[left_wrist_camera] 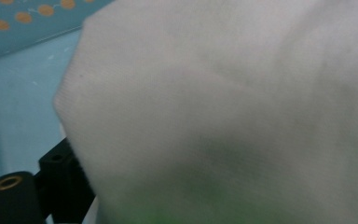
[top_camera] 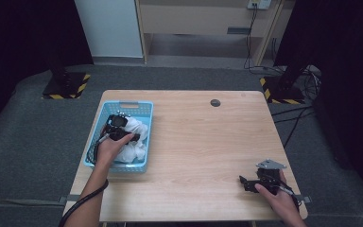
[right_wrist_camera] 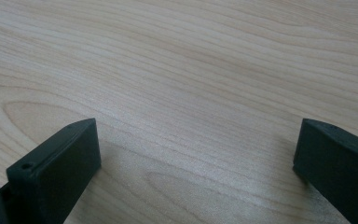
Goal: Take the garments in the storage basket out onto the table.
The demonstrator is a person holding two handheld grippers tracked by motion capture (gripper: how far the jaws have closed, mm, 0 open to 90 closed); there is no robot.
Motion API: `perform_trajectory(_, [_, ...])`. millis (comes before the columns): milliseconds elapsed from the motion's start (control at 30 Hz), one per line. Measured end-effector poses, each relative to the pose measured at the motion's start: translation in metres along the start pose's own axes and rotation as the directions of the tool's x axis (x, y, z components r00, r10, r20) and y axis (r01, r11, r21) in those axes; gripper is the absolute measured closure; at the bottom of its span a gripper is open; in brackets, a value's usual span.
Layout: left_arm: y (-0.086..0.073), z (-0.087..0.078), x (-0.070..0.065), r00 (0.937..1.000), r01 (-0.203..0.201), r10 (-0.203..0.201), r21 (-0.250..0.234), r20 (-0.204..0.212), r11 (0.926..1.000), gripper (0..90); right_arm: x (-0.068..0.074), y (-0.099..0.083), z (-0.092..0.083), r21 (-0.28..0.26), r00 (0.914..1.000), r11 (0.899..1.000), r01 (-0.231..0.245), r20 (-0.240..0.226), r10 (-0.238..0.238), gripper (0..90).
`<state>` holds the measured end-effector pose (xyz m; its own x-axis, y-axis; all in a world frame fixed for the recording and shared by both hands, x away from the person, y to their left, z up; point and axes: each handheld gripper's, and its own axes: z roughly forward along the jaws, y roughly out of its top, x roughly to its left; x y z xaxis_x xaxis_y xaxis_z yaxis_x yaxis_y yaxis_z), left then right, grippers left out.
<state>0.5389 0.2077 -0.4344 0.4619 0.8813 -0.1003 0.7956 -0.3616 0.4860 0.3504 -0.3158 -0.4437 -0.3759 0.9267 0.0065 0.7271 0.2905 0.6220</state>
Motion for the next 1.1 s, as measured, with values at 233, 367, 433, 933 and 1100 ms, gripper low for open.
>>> perform_trajectory(233, [0.0, -0.002, -0.001, 0.9997, -0.021, 0.021, -0.007, 0.01, 0.9998, 31.8, 0.0, 0.0, 0.0, 0.0, 1.0, 1.0, 0.0, 0.0, 0.0, 0.4])
perform_trajectory(367, [0.001, -0.004, -0.003, 0.9993, -0.036, 0.036, -0.001, 0.006, 0.9993, 43.2, 0.0, 0.0, 0.0, 0.0, 1.0, 1.0, 0.0, 0.0, 0.0, 0.4])
perform_trajectory(433, [0.001, -0.005, -0.003, 0.9991, -0.042, 0.042, 0.001, 0.001, 0.9991, 48.0, 0.0, 0.0, 0.0, 0.0, 1.0, 1.0, 0.0, 0.0, 0.0, 0.4])
perform_trajectory(933, [0.0, -0.032, -0.006, 0.9998, -0.008, 0.006, -0.105, -0.021, 0.9945, 60.7, 0.0, 0.0, 0.0, 0.0, 1.0, 1.0, 0.0, 0.0, 0.0, 0.4])
perform_trajectory(1100, [0.002, -0.049, -0.005, 0.9991, -0.027, 0.02, -0.175, -0.038, 0.9842, 60.7, 0.0, 0.0, 0.0, 0.0, 1.0, 1.0, 0.0, 0.0, 0.0, 0.4])
